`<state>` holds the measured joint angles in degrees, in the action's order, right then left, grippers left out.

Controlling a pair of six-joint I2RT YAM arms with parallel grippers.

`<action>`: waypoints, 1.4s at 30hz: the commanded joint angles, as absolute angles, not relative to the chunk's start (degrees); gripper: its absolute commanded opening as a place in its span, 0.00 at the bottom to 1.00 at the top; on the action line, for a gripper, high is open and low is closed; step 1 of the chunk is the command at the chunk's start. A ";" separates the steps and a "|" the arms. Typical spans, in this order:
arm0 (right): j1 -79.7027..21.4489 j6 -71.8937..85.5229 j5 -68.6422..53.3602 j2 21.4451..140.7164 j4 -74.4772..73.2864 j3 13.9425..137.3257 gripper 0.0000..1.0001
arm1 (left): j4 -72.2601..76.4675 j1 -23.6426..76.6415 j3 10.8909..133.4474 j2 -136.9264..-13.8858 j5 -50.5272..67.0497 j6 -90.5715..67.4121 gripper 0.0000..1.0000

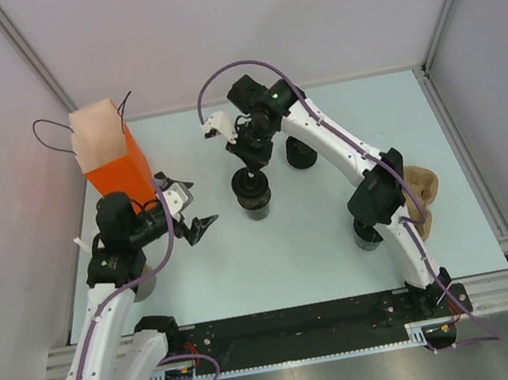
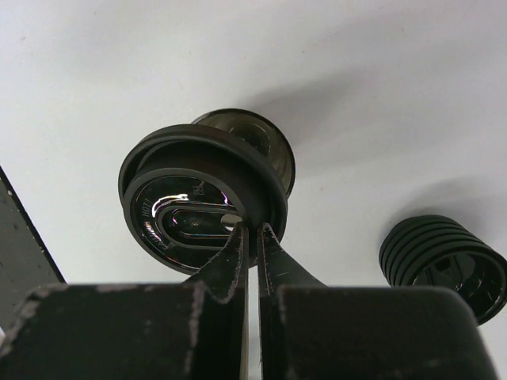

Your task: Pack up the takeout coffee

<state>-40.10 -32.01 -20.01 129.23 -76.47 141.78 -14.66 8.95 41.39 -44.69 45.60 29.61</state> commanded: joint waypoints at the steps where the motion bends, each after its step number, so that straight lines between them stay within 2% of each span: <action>1: -41.22 -30.32 -20.48 131.57 -80.07 144.67 0.03 | -11.88 8.44 39.64 -44.03 45.97 30.94 1.00; 42: -39.38 -28.04 -16.35 136.49 -77.78 144.23 0.02 | -9.05 8.44 36.21 -45.44 46.67 30.15 1.00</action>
<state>-39.72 -28.99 -17.08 135.46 -76.53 142.54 -11.20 8.95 36.42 -45.47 45.19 29.50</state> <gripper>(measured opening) 0.033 0.996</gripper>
